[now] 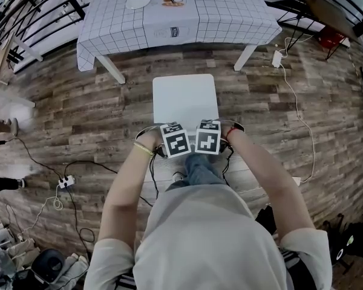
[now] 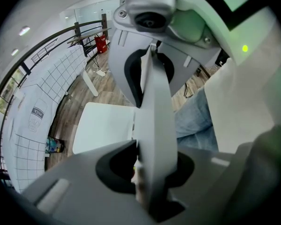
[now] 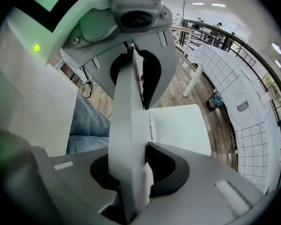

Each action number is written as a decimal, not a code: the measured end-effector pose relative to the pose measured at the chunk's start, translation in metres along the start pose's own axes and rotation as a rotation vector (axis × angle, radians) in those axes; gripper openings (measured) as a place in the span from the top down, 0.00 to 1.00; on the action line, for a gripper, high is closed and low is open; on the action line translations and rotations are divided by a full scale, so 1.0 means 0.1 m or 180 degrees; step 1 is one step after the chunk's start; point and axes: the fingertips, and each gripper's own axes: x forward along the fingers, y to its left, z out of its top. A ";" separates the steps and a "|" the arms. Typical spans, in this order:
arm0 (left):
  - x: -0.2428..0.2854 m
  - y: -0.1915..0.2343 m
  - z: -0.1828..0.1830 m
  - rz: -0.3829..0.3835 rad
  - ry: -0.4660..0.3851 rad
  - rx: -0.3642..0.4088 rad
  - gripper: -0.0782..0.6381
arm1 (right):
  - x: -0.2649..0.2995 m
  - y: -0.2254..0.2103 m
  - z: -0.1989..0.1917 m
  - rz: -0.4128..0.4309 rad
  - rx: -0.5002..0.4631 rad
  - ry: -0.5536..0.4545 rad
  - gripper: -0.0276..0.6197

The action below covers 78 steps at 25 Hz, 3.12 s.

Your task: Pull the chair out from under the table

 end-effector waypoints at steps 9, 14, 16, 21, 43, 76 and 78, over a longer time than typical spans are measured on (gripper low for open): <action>-0.18 -0.03 0.05 0.0011 -0.0055 0.0075 0.75 | -0.18 0.06 0.01 0.0074 0.0025 -0.0029 0.78; -0.40 -0.07 0.10 -0.0009 -0.0153 0.0089 0.75 | -0.39 0.07 0.03 0.0045 -0.0055 -0.0037 0.78; -0.48 -0.08 0.12 -0.0003 -0.0193 0.0097 0.75 | -0.47 0.08 0.04 0.0024 -0.0107 -0.0019 0.79; -0.66 -0.11 0.13 -0.0008 -0.0232 0.0093 0.76 | -0.69 0.10 0.13 -0.0028 -0.0178 -0.0076 0.82; -1.44 0.42 0.44 0.0576 -0.1414 -0.0527 0.88 | -1.10 -0.44 0.52 -0.0777 0.0354 -0.0594 0.96; -2.15 1.02 0.17 0.2217 -0.3277 -0.2566 0.88 | -1.97 -0.97 0.56 -0.1968 0.3074 -0.3296 0.96; -2.15 1.00 0.15 0.2228 -0.3314 -0.2602 0.88 | -1.96 -0.95 0.54 -0.1940 0.3191 -0.3388 0.96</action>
